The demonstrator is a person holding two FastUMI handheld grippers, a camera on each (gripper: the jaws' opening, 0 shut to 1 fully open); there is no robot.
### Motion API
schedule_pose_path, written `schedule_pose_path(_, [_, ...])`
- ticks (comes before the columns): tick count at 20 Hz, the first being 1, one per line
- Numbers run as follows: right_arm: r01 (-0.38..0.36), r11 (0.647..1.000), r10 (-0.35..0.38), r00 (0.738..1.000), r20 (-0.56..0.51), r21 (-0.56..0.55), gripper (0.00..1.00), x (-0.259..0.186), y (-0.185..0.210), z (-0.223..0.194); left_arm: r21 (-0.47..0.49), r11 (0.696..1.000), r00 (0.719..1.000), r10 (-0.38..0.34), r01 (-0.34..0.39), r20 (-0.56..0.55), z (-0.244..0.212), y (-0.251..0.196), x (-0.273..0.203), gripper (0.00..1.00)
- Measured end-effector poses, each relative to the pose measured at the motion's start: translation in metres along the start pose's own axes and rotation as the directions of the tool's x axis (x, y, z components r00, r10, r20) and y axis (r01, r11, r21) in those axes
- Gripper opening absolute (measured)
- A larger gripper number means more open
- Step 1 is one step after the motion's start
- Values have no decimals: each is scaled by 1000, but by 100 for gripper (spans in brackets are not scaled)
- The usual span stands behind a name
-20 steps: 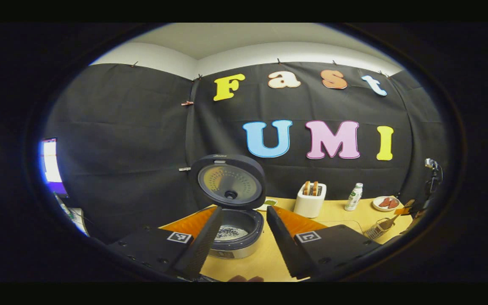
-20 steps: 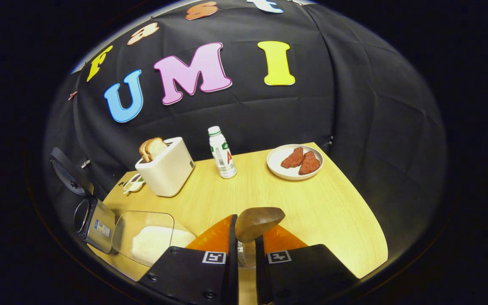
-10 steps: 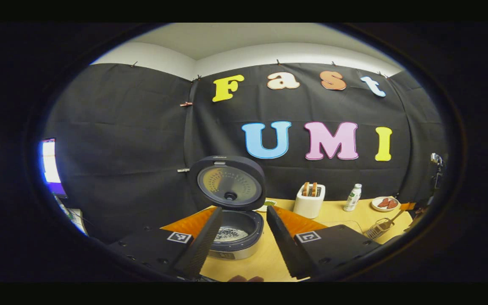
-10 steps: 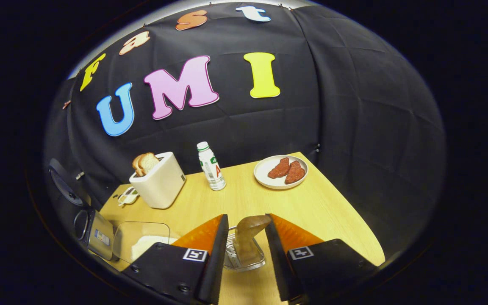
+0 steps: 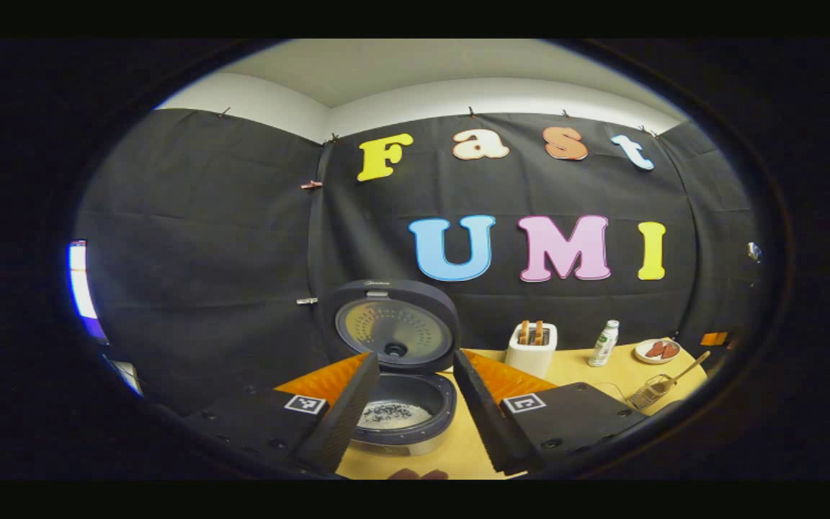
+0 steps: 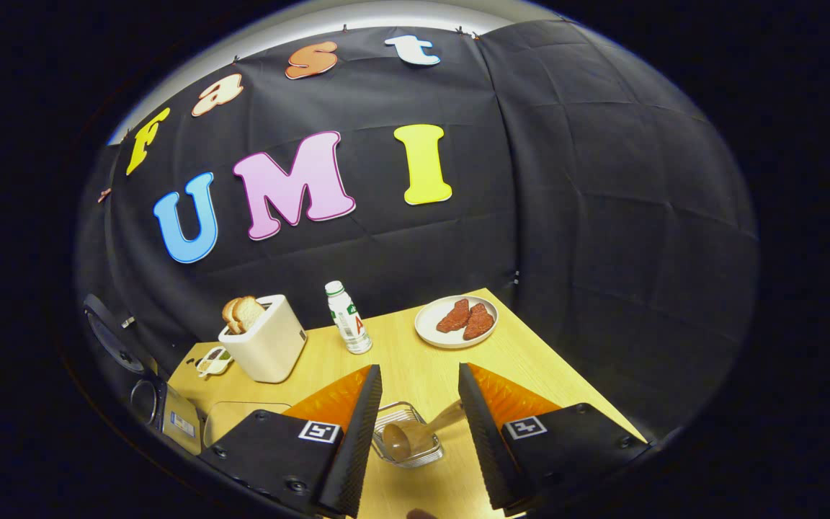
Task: Close the left gripper, press the button to open the rice cooker; take a wooden spoon from the chopstick holder with the right hand, scoop a spoonful of rice and pour it into the rice cooker, then put the wooden spoon back into the chopstick holder.
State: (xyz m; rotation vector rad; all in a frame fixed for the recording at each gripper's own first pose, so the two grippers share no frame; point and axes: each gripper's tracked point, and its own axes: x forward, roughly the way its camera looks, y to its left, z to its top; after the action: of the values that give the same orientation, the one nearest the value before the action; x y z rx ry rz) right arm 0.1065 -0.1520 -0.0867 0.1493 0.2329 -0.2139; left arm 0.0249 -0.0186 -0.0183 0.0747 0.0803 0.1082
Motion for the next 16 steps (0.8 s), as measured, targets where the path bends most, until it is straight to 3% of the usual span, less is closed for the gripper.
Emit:
schedule_pose_path(2, [-27,1000,27,1000,5,-2,74,-5,16,-1,6,1000,1000,2,-2,12,4,10,13,73])
schedule_pose_path(7, [-80,995,82,996,37,-53,77,-25,59,8,1,1000,999,-13,13,47,17,32,46,74])
schedule_pose_path(16, [-135,985,145,985,91,-103,78,-46,117,22,6,994,989,-113,113,98,60,41,128,77])
